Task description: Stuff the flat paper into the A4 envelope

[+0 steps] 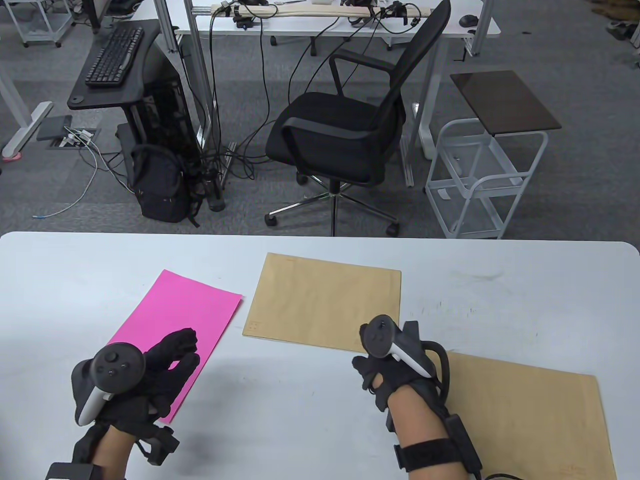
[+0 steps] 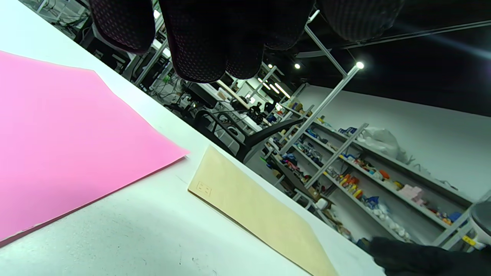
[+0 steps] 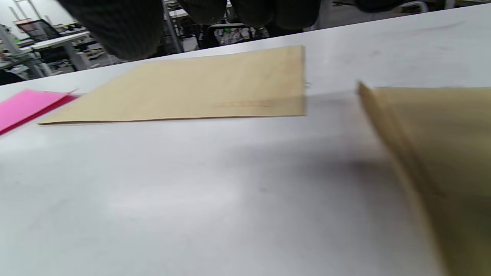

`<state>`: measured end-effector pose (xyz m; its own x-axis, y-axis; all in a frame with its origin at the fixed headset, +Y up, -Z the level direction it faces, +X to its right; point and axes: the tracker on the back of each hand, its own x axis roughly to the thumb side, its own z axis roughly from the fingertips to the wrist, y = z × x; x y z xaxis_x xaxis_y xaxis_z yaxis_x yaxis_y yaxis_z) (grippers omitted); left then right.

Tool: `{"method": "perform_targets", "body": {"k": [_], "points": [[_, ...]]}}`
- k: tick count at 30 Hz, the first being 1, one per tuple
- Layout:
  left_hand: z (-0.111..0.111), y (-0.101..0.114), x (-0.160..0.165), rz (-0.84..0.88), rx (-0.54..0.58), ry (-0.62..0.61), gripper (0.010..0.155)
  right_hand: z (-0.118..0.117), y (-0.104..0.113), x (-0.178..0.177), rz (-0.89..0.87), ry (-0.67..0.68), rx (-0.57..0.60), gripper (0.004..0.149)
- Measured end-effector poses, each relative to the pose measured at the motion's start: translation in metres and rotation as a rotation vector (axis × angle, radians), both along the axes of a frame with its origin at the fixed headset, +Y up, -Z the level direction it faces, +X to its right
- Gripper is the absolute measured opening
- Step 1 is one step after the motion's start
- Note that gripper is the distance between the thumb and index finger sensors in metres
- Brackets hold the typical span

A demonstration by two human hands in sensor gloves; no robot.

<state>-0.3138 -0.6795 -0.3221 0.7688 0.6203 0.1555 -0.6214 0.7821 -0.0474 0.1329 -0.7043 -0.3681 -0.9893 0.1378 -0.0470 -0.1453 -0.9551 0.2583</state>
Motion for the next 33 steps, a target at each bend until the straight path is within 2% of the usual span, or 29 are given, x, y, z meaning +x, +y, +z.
{"method": "perform_targets", "body": {"k": [5, 6, 8, 10, 15, 18, 22, 27, 29, 33], "points": [[0.002, 0.002, 0.006, -0.029, 0.008, -0.011, 0.067, 0.033, -0.024, 0.028, 0.169, -0.219, -0.046, 0.078], [0.002, 0.003, 0.006, -0.031, 0.011, -0.013, 0.067, 0.039, -0.03, 0.031, 0.227, -0.288, -0.097, 0.079], [0.003, 0.004, 0.008, -0.035, 0.013, -0.016, 0.067, 0.046, -0.037, 0.037, 0.297, -0.341, -0.219, 0.079], [0.003, 0.004, 0.008, -0.04, 0.014, -0.018, 0.067, 0.05, -0.043, 0.038, 0.281, -0.379, -0.216, 0.077], [0.003, 0.003, 0.008, -0.054, 0.008, -0.015, 0.067, 0.05, -0.05, 0.032, 0.346, -0.37, -0.171, 0.058], [0.003, 0.003, 0.006, -0.052, 0.002, -0.011, 0.067, 0.049, -0.052, 0.031, 0.329, -0.365, -0.194, 0.045], [0.002, 0.004, 0.004, -0.053, 0.002, -0.001, 0.067, 0.051, -0.045, 0.039, 0.199, -0.378, -0.193, 0.04], [0.0, 0.003, -0.001, -0.041, -0.007, 0.013, 0.067, 0.056, -0.014, 0.045, -0.068, -0.376, -0.11, 0.039], [-0.001, 0.002, -0.003, -0.042, -0.01, 0.019, 0.067, 0.059, 0.001, 0.038, -0.156, -0.34, -0.103, 0.039], [-0.003, 0.001, -0.004, -0.037, -0.021, 0.02, 0.067, 0.067, 0.015, 0.015, -0.249, -0.263, -0.077, 0.04]]}}
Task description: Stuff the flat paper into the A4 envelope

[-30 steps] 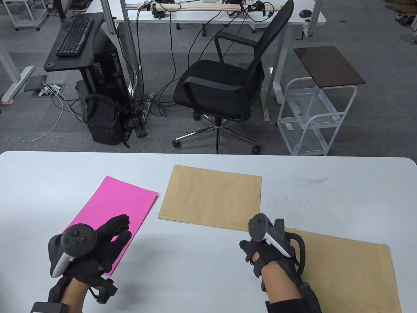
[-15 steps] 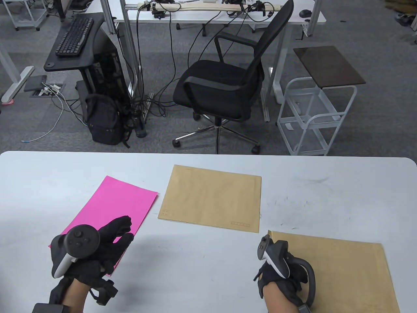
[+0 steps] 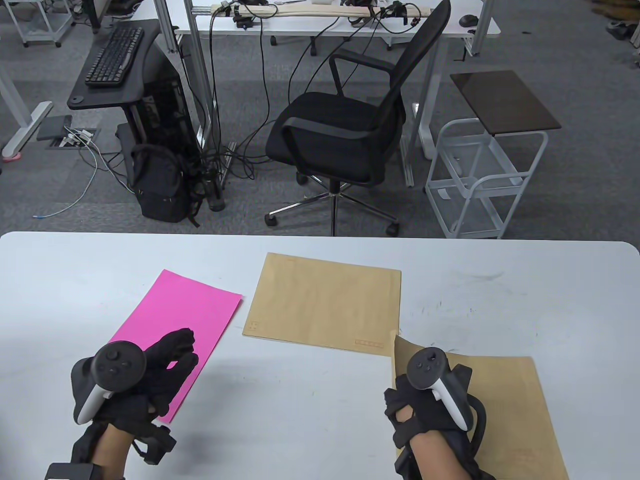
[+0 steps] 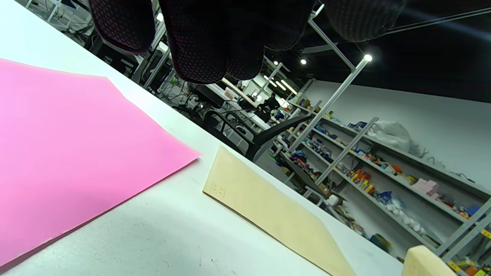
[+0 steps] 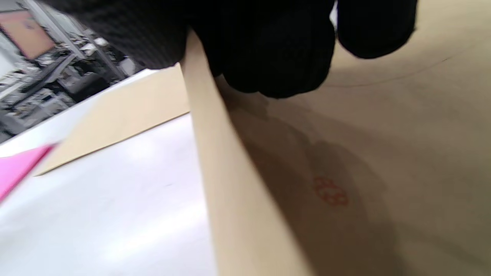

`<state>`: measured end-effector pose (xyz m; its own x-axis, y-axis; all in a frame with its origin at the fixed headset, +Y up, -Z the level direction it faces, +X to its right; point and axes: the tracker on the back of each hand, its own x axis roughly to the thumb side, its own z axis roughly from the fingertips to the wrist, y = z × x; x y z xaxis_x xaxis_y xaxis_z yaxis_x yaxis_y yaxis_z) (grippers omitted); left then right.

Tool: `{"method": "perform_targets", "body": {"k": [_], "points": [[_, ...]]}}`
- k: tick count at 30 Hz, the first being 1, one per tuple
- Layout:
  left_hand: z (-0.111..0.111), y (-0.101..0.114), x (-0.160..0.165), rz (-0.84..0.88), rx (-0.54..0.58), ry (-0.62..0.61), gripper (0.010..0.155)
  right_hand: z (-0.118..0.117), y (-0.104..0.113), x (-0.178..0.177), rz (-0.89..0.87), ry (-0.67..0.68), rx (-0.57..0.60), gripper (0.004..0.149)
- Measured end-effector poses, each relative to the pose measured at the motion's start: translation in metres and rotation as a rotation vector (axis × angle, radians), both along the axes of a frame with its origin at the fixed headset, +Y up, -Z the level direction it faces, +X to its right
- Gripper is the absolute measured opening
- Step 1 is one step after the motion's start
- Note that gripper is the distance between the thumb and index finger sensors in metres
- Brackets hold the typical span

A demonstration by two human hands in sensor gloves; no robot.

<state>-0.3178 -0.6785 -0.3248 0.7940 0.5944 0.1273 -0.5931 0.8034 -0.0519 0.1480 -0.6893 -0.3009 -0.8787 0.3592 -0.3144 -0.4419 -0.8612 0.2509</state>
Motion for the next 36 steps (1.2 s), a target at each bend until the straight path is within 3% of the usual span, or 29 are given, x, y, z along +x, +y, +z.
{"method": "perform_targets", "body": {"k": [7, 13, 24, 33, 36], "points": [[0.002, 0.002, -0.003, -0.001, 0.009, -0.001, 0.067, 0.002, -0.003, -0.064, -0.103, 0.115, -0.033, 0.04], [0.003, 0.005, -0.007, 0.023, 0.019, 0.006, 0.067, -0.005, -0.012, -0.129, -0.083, 0.194, -0.072, 0.04], [0.003, 0.005, -0.015, 0.054, 0.007, 0.013, 0.066, -0.028, -0.052, -0.237, -0.059, 0.228, -0.156, 0.04], [0.003, 0.005, -0.017, 0.046, -0.003, 0.022, 0.066, -0.04, -0.067, -0.262, 0.009, 0.202, -0.162, 0.043], [0.003, 0.005, -0.017, 0.036, -0.006, 0.024, 0.066, -0.041, -0.066, -0.256, -0.068, 0.213, -0.179, 0.049]]}}
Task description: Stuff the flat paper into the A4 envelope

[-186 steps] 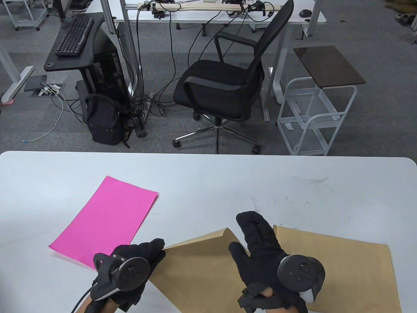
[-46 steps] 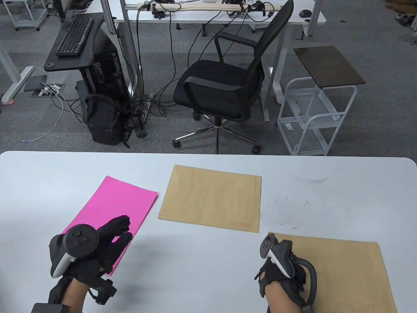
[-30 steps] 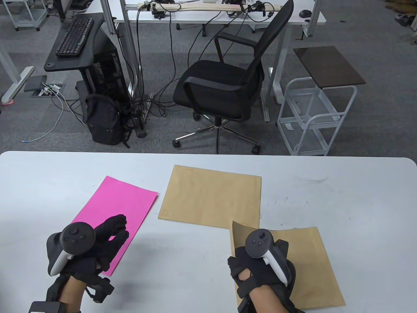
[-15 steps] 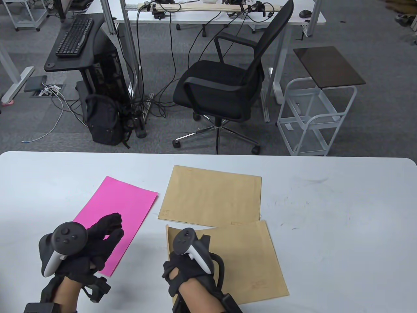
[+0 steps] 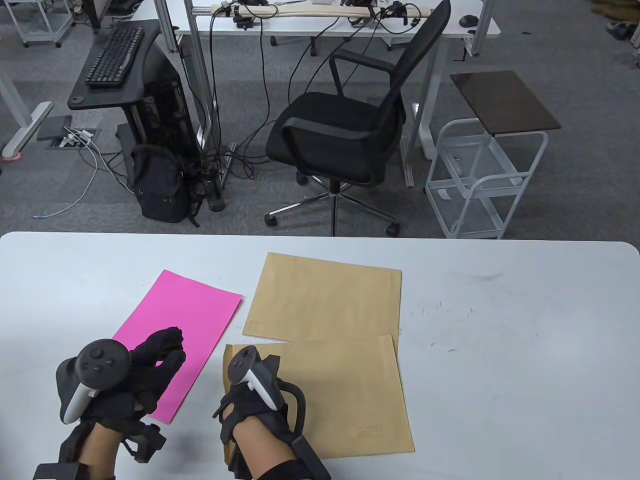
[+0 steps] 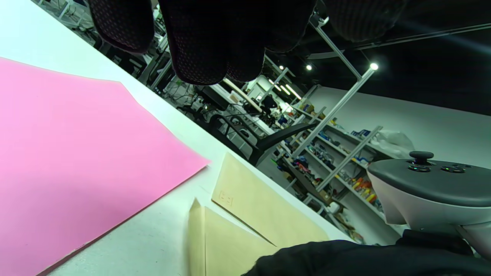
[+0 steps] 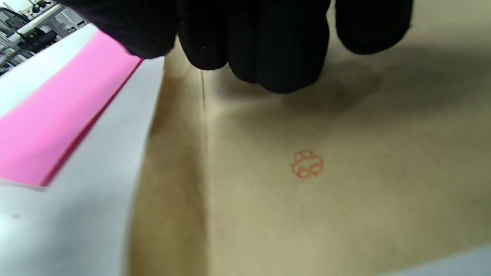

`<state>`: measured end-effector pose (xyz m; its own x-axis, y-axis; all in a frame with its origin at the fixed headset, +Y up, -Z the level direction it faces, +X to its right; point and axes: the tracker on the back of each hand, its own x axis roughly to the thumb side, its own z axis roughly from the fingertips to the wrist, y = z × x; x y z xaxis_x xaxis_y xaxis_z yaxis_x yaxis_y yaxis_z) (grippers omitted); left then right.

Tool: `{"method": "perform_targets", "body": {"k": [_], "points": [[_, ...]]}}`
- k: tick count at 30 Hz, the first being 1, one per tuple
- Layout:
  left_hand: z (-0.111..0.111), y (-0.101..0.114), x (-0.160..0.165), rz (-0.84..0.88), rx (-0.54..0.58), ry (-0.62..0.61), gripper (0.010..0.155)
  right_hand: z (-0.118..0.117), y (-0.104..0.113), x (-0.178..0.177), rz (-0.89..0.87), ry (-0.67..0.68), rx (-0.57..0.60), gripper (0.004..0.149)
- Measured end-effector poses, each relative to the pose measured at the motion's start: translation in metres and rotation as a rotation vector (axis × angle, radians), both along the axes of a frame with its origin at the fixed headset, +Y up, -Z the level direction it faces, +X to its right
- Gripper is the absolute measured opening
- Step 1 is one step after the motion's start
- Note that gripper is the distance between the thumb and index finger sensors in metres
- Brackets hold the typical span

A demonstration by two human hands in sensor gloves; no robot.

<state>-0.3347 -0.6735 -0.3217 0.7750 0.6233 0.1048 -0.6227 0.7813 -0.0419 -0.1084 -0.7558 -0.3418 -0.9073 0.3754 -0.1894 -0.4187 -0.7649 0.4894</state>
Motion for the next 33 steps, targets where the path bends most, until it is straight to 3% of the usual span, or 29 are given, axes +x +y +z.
{"method": "perform_targets", "body": {"k": [5, 9, 13, 17, 23, 26, 33], "points": [[0.0, 0.001, -0.001, -0.005, 0.003, 0.004, 0.066, 0.0, 0.029, 0.029, -0.106, 0.025, 0.073, 0.053], [0.0, 0.002, -0.007, -0.018, -0.011, 0.056, 0.066, 0.007, 0.065, 0.079, -0.162, 0.023, 0.173, 0.054], [0.002, 0.006, -0.011, -0.074, -0.079, 0.176, 0.067, 0.014, 0.083, 0.135, -0.196, -0.01, 0.235, 0.055], [0.004, 0.01, -0.011, -0.127, -0.159, 0.297, 0.067, 0.019, 0.079, 0.18, -0.197, -0.045, 0.244, 0.056], [0.0, -0.006, -0.014, -0.233, -0.386, 0.392, 0.067, 0.018, 0.044, 0.231, -0.167, -0.108, 0.209, 0.059], [-0.003, -0.018, -0.018, -0.306, -0.483, 0.465, 0.071, 0.016, 0.03, 0.239, -0.137, -0.12, 0.178, 0.06], [-0.009, -0.045, -0.034, -0.507, -0.583, 0.663, 0.077, 0.013, 0.017, 0.24, -0.102, -0.084, 0.149, 0.06]]}}
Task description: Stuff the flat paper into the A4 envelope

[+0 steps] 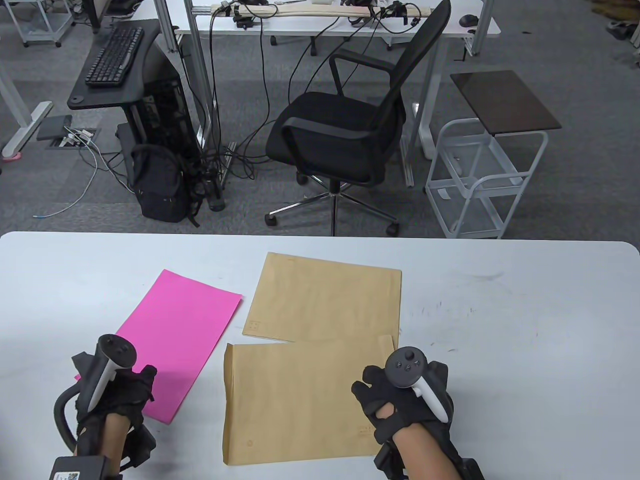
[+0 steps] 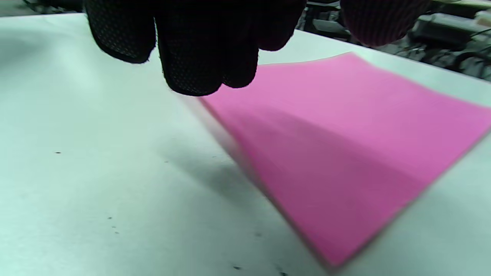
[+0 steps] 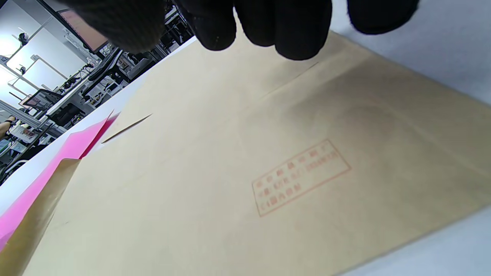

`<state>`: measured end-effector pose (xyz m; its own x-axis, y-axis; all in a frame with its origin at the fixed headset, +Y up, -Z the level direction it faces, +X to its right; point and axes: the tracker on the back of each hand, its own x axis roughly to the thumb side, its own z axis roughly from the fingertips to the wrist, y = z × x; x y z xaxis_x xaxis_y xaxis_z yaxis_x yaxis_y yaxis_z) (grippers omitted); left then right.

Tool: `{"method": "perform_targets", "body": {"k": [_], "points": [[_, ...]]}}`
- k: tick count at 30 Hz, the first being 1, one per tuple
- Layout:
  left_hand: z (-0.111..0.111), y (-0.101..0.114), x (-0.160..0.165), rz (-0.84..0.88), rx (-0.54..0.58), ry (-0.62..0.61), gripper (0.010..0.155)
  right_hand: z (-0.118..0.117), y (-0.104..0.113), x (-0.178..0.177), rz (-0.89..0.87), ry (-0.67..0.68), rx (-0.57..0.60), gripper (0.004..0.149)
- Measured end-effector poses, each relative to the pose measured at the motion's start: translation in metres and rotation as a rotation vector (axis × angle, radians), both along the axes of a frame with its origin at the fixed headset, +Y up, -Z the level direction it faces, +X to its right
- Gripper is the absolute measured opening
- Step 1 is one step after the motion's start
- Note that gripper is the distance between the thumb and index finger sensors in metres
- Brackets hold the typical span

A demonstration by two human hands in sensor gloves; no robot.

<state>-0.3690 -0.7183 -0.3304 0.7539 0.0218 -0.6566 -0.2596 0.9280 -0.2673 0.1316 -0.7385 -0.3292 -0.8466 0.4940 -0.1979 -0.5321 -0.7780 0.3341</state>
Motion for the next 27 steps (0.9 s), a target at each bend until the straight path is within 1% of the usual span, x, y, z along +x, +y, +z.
{"method": "perform_targets", "body": {"k": [2, 5, 9, 11, 15, 18, 20, 27], "points": [[-0.002, -0.009, -0.005, -0.057, -0.032, 0.057, 0.082, -0.001, -0.001, -0.001, -0.008, 0.005, -0.017, 0.061], [-0.005, -0.022, -0.01, -0.12, -0.096, 0.11, 0.093, -0.003, -0.002, -0.002, 0.001, 0.002, 0.0, 0.061], [-0.011, -0.033, -0.009, -0.125, -0.126, 0.122, 0.106, -0.002, -0.003, -0.002, 0.031, 0.007, -0.001, 0.061], [-0.013, -0.035, -0.006, -0.21, -0.116, 0.11, 0.109, -0.002, -0.003, -0.001, 0.041, 0.002, 0.003, 0.061], [-0.019, -0.04, 0.002, -0.298, -0.135, 0.086, 0.111, -0.002, -0.003, 0.001, 0.053, -0.009, 0.004, 0.061], [-0.021, -0.044, 0.007, -0.34, -0.151, 0.058, 0.109, -0.002, -0.005, 0.002, 0.058, -0.014, -0.002, 0.062], [-0.022, -0.048, 0.008, -0.413, -0.172, 0.031, 0.107, -0.001, -0.007, 0.002, 0.062, -0.008, -0.014, 0.063], [-0.024, -0.047, -0.002, -0.315, -0.115, 0.065, 0.1, 0.0, -0.01, 0.001, 0.07, 0.004, -0.037, 0.064]]}}
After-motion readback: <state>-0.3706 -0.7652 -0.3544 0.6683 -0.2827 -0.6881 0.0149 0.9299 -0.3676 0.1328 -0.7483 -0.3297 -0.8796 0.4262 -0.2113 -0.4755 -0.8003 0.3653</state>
